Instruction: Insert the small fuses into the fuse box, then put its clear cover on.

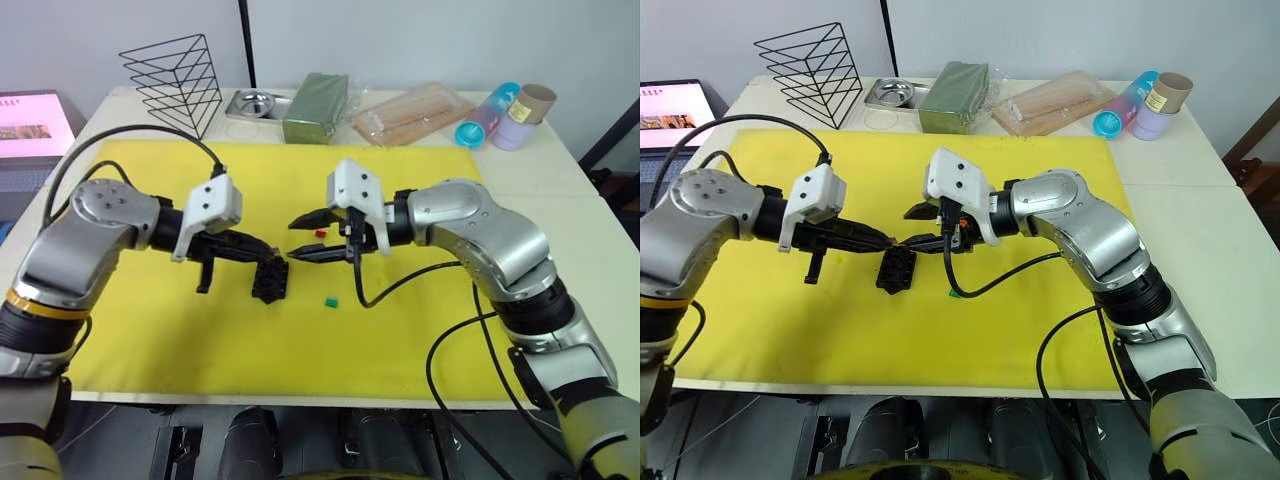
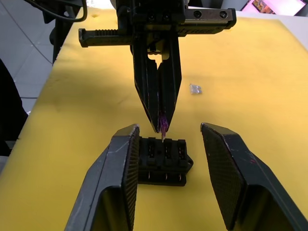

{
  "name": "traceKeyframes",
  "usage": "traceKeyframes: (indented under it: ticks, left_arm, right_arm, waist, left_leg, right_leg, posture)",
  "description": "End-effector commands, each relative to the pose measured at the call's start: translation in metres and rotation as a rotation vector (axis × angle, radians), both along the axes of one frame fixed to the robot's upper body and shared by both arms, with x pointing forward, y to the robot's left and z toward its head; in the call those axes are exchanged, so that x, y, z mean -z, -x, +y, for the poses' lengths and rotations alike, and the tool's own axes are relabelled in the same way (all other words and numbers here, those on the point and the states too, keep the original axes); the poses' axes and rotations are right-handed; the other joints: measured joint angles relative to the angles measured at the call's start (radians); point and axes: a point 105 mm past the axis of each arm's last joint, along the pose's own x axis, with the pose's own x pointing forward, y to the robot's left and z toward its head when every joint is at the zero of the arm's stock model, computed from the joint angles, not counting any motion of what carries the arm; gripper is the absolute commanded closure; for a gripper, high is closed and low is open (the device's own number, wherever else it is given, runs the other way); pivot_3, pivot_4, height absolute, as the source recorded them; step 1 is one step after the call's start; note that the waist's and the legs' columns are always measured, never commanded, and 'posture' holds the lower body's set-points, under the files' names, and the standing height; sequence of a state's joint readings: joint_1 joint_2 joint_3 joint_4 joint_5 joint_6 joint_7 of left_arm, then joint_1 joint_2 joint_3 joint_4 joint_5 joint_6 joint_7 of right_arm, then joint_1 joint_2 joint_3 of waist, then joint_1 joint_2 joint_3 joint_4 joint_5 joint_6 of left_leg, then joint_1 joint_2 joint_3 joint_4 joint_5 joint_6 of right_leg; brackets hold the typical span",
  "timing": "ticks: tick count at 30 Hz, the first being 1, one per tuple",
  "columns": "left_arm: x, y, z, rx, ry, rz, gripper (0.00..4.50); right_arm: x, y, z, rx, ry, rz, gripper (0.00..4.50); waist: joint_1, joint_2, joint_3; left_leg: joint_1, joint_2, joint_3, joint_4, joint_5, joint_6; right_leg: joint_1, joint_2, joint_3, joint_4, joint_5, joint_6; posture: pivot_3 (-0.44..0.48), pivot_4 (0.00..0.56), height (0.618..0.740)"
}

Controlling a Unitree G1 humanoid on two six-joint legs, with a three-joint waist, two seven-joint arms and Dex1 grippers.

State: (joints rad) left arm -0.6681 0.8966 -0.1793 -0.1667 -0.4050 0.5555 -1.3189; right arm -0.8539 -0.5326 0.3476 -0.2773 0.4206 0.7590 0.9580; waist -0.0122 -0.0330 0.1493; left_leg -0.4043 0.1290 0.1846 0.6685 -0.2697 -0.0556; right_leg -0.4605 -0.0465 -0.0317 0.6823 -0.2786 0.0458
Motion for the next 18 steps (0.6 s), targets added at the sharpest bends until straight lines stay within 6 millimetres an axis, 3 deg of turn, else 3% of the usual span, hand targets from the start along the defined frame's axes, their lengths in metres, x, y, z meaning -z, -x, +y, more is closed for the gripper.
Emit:
traceKeyframes:
  ticks: [1,7,10,18]
  left_arm:
    - [-0.008,-0.0003,-0.0019,0.025,-0.009,-0.054,4.5]
    - [-0.0073,0.0008,-0.004,0.038,-0.007,-0.061,4.5]
    - [-0.0067,0.0009,-0.0052,0.045,-0.009,-0.068,4.5]
    - [-0.0054,-0.0001,-0.0072,0.053,-0.007,-0.077,4.5]
  right_arm:
    - [-0.0041,0.0009,0.0035,-0.001,-0.009,-0.027,2.41]
    - [-0.0003,0.0014,0.0059,0.0,-0.003,-0.016,2.41]
    - [0.0022,0.0014,0.0056,0.005,0.008,-0.016,3.24]
    - [0.0056,0.0,0.0065,0.018,0.014,-0.01,3.24]
  waist:
    - [-0.002,0.0,0.0]
    - [-0.001,0.0,0.0]
    - [-0.001,0.0,0.0]
    - [-0.001,0.0,0.0]
  left_leg:
    - [0.0,0.0,0.0,0.0,0.0,0.0]
    - [0.0,0.0,0.0,0.0,0.0,0.0]
    - [0.0,0.0,0.0,0.0,0.0,0.0]
    - [0.0,0.0,0.0,0.0,0.0,0.0]
  right_leg:
    - [0.0,0.0,0.0,0.0,0.0,0.0]
    - [0.0,0.0,0.0,0.0,0.0,0.0]
    - [0.0,0.0,0.0,0.0,0.0,0.0]
    - [0.0,0.0,0.0,0.0,0.0,0.0]
  posture:
    - [0.0,0.15,0.74]
    - [0.0,0.15,0.74]
    - [0.0,0.15,0.74]
    - [0.0,0.15,0.74]
